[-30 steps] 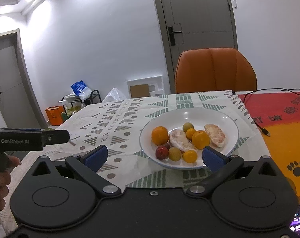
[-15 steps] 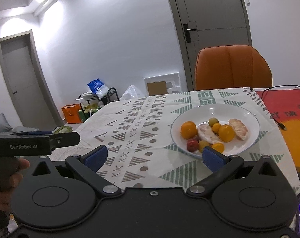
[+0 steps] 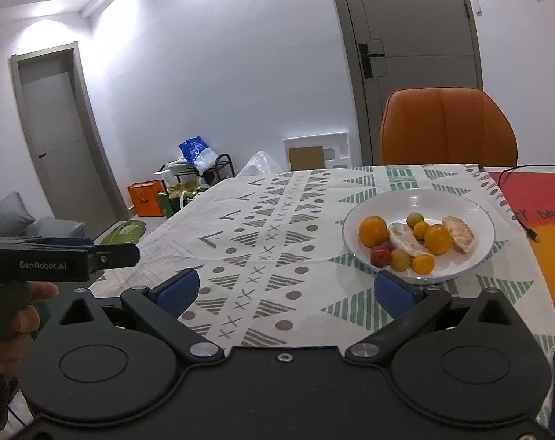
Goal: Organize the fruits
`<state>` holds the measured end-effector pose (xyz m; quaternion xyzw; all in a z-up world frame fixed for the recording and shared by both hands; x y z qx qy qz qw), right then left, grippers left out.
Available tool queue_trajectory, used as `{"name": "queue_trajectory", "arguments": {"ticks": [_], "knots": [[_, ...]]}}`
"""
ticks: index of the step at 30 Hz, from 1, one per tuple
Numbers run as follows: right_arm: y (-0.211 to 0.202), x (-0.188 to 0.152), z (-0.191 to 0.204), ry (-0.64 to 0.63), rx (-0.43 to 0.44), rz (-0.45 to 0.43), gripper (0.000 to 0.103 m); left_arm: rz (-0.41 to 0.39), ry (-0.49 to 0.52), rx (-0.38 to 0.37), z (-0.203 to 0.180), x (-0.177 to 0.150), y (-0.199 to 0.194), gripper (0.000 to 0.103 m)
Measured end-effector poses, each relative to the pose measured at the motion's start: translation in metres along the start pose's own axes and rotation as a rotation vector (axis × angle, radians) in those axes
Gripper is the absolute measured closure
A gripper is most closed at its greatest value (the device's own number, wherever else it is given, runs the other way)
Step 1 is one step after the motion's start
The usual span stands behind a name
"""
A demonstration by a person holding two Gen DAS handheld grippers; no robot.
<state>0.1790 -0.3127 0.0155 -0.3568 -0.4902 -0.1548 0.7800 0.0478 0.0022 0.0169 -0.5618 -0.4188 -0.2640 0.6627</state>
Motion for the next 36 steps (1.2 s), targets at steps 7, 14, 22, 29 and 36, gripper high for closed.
{"name": "queue_trajectory", "arguments": {"ticks": [7,14,22,29,36], "knots": [[-0.003,-0.007,0.005,0.001,-0.006,0.011,0.000,0.016,-0.013,0.013,0.011,-0.009,-0.006,0.004],[-0.004,-0.010,0.005,0.009,-0.018,0.014,0.000,0.010,-0.007,0.023,0.011,-0.012,-0.011,0.004],[-0.004,-0.012,0.007,0.003,-0.022,0.016,0.000,0.022,-0.005,0.031,0.011,-0.012,-0.012,0.004],[-0.004,-0.012,0.008,-0.004,-0.014,0.017,0.000,0.029,-0.007,0.033,0.014,-0.012,-0.010,0.003],[-0.004,-0.012,0.007,-0.002,-0.015,0.016,0.000,0.032,-0.002,0.034,0.012,-0.012,-0.009,0.003]]}}
Point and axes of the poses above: each gripper's, at about its wrist camera, not at the fingertips, and y roughly the way its jaws point, z to its left, x to its top, the point moved 1 cm from there along y, roughly the way its jaws point, and after that the axes turned 9 degrees about x, right-handed, at the moved point
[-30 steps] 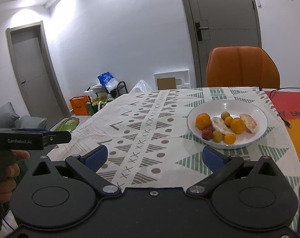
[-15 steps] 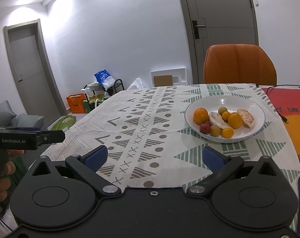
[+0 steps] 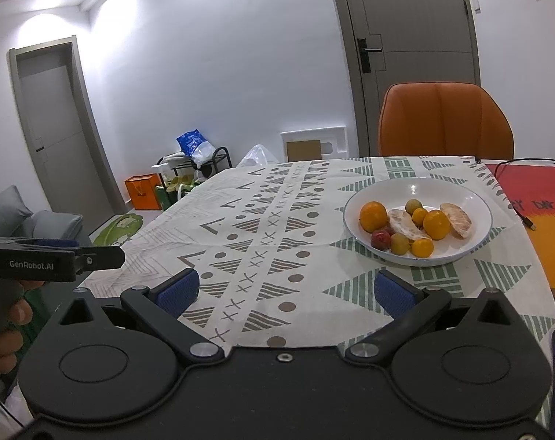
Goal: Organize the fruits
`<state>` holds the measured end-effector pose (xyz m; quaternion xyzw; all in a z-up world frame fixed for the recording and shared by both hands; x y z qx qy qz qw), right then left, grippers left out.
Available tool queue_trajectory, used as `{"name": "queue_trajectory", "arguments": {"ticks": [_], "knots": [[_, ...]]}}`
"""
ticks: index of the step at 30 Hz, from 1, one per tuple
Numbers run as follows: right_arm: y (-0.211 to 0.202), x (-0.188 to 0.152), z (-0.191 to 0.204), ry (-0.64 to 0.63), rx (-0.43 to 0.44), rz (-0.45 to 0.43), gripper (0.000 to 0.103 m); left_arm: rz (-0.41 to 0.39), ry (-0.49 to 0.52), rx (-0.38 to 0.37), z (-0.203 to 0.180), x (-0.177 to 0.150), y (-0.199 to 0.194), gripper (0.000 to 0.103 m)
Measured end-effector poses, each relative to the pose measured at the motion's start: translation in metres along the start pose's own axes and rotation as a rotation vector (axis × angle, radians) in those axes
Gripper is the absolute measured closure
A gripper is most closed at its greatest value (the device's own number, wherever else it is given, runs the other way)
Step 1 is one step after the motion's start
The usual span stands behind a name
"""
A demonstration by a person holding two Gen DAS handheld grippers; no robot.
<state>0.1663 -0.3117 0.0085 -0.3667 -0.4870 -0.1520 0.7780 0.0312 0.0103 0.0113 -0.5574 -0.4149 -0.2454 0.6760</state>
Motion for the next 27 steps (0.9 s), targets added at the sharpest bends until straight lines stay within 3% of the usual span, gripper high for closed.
{"name": "queue_trajectory", "arguments": {"ticks": [27], "knots": [[0.0000,-0.0011,-0.0021,0.007,-0.004,0.006,0.000,0.004,-0.003,0.002,0.0003,-0.0005,0.0013,0.003]]}}
Point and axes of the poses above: each gripper's, at about its wrist camera, not at the fingertips, and y roughly the way its jaws point, z to its left, x to its top, the point moved 1 cm from there along y, roughly the way its jaws point, and after that the axes turned 9 degrees about x, right-handed, at the moved point
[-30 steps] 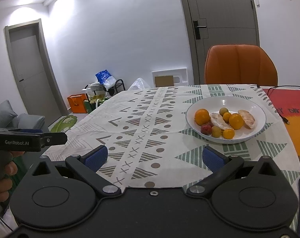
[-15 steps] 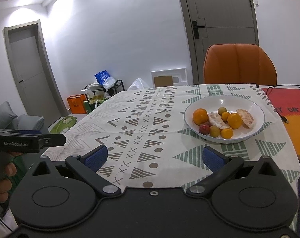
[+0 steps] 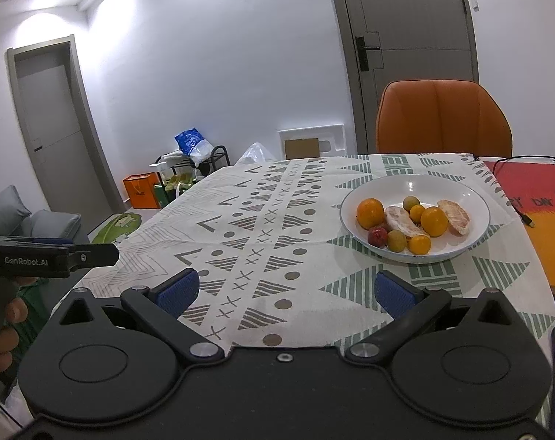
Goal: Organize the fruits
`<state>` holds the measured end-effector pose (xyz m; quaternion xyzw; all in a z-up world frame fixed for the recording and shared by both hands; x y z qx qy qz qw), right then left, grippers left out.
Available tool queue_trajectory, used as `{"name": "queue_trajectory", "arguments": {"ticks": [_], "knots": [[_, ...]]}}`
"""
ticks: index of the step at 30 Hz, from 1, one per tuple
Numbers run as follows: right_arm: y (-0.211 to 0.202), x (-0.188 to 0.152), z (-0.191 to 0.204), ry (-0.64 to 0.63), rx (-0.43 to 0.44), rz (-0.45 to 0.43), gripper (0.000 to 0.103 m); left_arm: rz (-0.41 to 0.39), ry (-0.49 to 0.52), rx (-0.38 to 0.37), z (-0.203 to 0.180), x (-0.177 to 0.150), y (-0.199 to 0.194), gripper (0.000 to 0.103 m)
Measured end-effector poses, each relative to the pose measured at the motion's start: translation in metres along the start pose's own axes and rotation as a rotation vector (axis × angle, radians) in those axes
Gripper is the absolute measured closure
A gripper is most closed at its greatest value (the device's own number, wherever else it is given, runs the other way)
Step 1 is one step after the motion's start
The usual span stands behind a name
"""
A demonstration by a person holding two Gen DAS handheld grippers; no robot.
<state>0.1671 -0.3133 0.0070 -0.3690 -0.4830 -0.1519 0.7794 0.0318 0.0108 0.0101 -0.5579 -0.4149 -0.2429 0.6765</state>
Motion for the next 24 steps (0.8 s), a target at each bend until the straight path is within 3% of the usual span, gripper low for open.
{"name": "queue_trajectory", "arguments": {"ticks": [24], "knots": [[-0.0006,-0.0004,0.0000,-0.004,-0.001,-0.002,0.000,0.003,0.000,-0.003,0.0019,0.0007,-0.0014,0.003]]}}
Point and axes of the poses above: each gripper's, at about its wrist camera, not at the fingertips, and y roughly the way its jaws point, z to its left, x to its top, the point moved 1 cm from there along y, roughly the way its jaws point, and after that the axes turned 9 degrees about x, right-handed, at the moved point
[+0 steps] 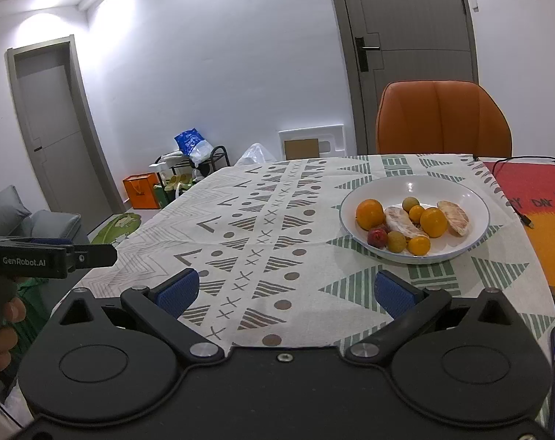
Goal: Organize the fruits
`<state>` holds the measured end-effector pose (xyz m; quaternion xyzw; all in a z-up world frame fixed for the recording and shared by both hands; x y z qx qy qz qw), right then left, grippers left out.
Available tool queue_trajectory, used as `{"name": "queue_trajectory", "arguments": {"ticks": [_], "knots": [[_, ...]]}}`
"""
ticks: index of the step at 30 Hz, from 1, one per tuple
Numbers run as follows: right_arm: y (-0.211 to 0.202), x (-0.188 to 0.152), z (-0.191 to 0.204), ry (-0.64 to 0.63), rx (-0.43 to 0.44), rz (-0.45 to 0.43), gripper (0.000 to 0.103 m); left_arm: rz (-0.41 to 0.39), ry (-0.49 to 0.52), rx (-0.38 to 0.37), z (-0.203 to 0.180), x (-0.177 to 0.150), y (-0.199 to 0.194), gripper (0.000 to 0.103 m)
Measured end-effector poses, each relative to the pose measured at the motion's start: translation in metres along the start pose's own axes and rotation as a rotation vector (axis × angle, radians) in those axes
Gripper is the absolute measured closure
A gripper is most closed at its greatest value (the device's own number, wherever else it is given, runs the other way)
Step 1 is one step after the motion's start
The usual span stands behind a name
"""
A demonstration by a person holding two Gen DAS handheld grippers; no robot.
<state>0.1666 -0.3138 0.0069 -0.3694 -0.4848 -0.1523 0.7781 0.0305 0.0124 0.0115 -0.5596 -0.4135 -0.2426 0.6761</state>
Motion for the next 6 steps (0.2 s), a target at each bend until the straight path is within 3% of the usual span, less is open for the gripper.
{"name": "queue_trajectory", "arguments": {"ticks": [6], "knots": [[0.0002,-0.0003,0.0000,0.001,-0.003,0.002,0.000,0.004,0.005,-0.007,-0.0020,-0.0009,0.0009,0.003]]}}
Point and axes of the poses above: each gripper's, at about its wrist camera, not at the fingertips, and y roughly the way its jaws point, z to its left, x to its top, the point moved 1 cm from there along y, roughly the way its jaws point, and after that the axes turned 9 degrees about x, right-handed, at the moved point
